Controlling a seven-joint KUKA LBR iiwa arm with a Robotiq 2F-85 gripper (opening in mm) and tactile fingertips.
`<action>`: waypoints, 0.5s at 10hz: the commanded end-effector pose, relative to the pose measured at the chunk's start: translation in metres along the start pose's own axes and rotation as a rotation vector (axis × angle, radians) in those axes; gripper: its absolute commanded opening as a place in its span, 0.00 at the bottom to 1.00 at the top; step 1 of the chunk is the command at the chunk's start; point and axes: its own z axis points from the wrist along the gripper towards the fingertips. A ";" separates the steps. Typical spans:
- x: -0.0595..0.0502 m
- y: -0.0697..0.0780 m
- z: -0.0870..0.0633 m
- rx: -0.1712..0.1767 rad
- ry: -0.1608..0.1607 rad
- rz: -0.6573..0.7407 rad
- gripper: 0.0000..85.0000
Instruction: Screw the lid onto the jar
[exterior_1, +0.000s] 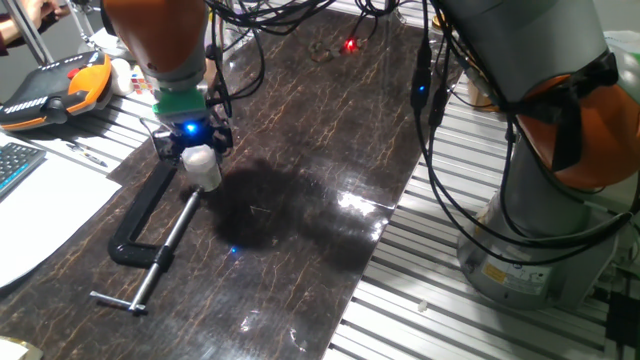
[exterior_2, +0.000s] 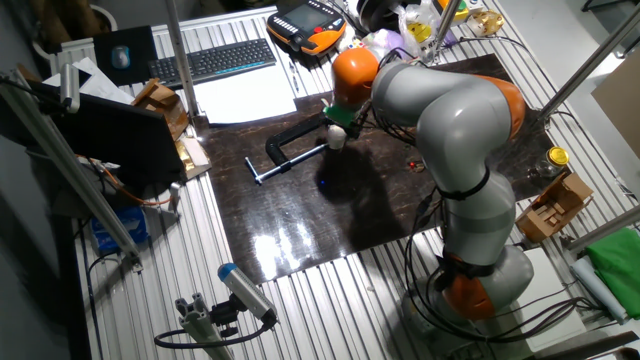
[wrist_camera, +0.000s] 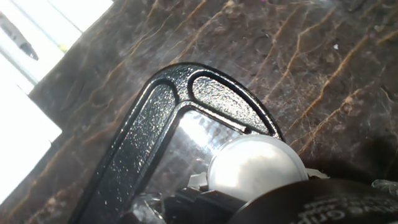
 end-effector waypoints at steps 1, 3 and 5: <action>0.000 0.000 0.001 -0.004 0.005 0.015 0.83; 0.000 0.000 0.001 0.002 0.003 0.079 0.84; 0.000 0.000 0.000 0.017 -0.009 0.173 0.84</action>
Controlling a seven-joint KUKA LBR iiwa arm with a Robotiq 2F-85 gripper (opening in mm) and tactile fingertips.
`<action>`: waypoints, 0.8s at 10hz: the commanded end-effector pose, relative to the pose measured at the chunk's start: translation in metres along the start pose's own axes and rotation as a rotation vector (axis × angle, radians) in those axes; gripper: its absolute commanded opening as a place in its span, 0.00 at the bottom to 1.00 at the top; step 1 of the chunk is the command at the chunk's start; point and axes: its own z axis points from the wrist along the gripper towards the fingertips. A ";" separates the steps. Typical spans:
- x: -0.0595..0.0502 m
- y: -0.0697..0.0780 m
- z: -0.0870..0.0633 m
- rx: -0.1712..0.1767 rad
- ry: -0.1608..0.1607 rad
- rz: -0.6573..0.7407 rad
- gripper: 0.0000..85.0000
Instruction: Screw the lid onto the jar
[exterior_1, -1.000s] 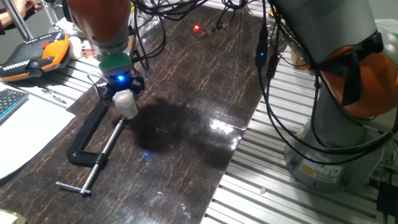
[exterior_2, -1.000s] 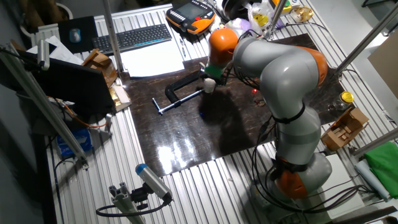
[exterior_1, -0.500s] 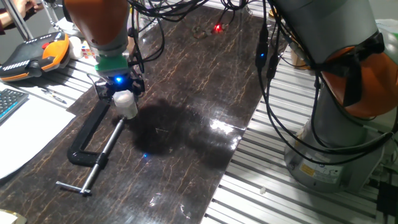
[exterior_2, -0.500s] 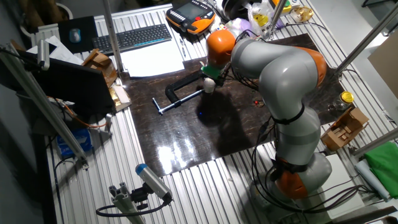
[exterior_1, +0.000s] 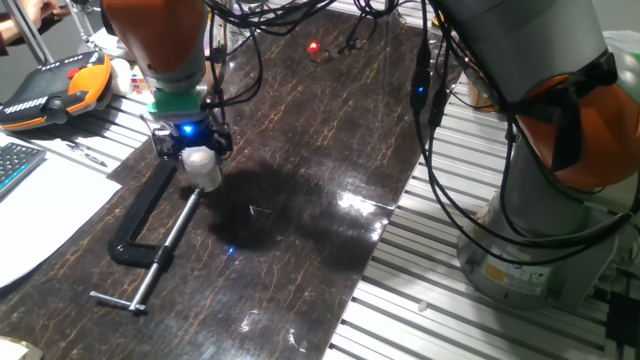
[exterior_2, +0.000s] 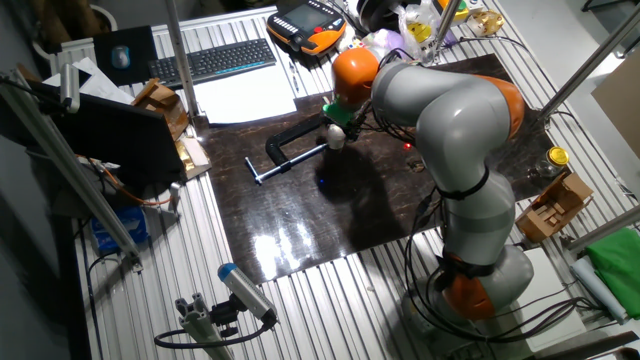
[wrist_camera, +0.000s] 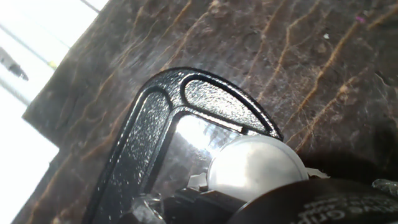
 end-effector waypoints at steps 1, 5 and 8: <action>0.000 0.000 -0.001 0.006 -0.006 0.083 0.84; -0.001 0.001 -0.003 0.030 -0.015 0.231 0.84; -0.001 0.002 -0.001 0.029 -0.010 0.317 0.83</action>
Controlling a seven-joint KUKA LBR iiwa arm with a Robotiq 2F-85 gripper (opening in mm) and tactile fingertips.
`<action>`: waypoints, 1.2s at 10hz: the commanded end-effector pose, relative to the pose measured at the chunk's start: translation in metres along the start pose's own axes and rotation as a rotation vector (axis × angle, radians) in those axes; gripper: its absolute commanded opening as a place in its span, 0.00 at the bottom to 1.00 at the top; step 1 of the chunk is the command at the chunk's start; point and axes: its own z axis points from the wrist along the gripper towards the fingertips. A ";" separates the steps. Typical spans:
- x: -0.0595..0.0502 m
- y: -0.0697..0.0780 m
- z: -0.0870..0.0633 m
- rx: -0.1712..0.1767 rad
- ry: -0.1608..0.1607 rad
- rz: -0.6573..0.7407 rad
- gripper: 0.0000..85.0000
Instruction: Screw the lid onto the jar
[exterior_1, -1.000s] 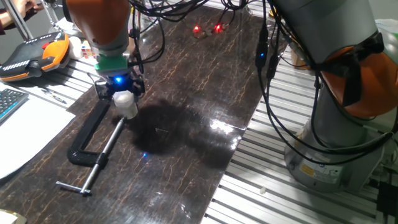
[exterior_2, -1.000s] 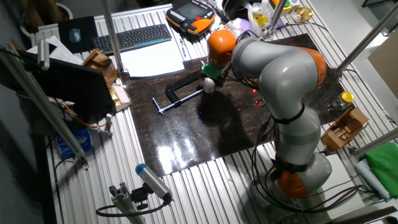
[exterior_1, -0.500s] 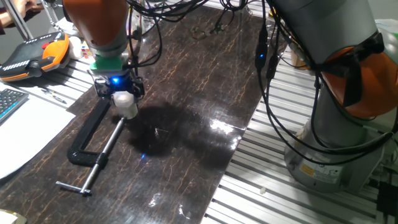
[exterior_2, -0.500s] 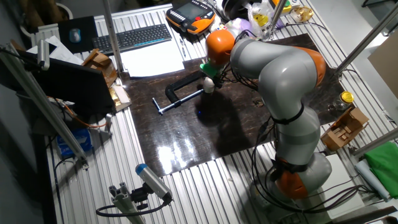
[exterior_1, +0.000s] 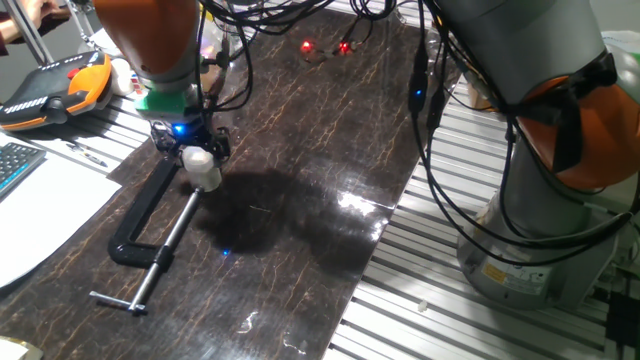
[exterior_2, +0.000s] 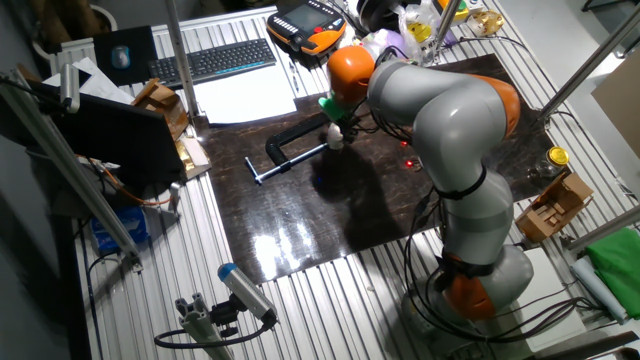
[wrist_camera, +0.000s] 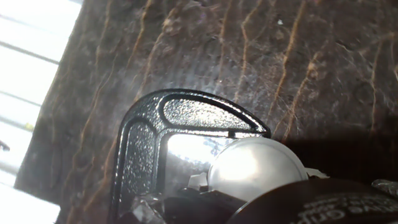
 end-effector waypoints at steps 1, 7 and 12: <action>0.000 0.000 0.001 0.006 -0.004 0.078 0.83; 0.000 0.001 0.001 0.033 -0.004 0.232 0.83; 0.000 0.001 0.002 0.047 0.017 0.371 0.83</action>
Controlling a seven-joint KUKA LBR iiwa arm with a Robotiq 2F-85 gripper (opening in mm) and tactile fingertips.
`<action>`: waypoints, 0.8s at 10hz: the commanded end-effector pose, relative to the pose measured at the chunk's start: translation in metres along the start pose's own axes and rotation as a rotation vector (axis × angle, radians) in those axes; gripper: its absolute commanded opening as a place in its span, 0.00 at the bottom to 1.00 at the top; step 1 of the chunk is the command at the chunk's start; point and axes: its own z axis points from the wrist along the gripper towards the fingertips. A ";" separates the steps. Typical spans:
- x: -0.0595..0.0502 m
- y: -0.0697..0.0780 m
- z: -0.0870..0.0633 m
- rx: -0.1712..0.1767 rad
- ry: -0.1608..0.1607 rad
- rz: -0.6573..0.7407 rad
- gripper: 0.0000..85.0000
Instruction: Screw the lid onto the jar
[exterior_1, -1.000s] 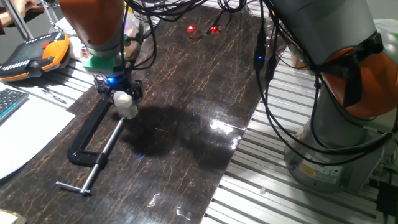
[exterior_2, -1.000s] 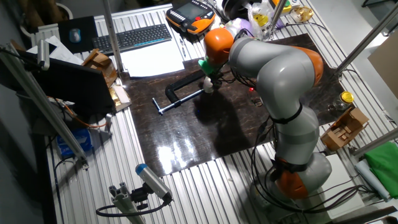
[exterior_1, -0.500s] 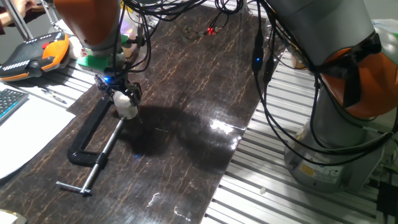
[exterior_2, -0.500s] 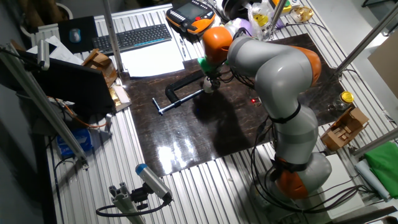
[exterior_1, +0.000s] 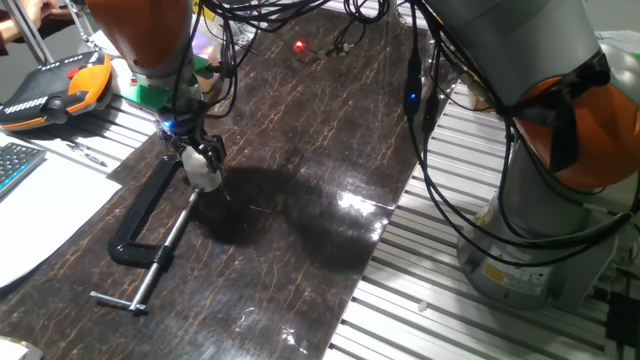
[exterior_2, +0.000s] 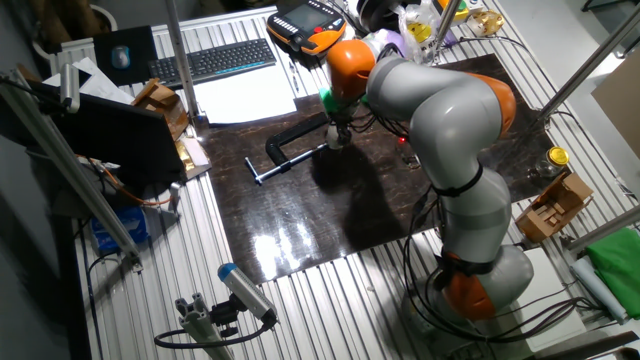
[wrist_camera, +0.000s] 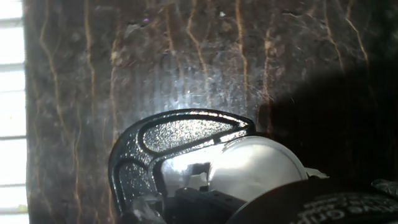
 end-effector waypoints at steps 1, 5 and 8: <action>0.000 0.000 0.000 0.005 0.000 0.023 0.83; 0.000 0.001 -0.001 0.012 -0.005 0.156 0.82; 0.001 0.001 0.002 0.026 0.017 0.228 0.82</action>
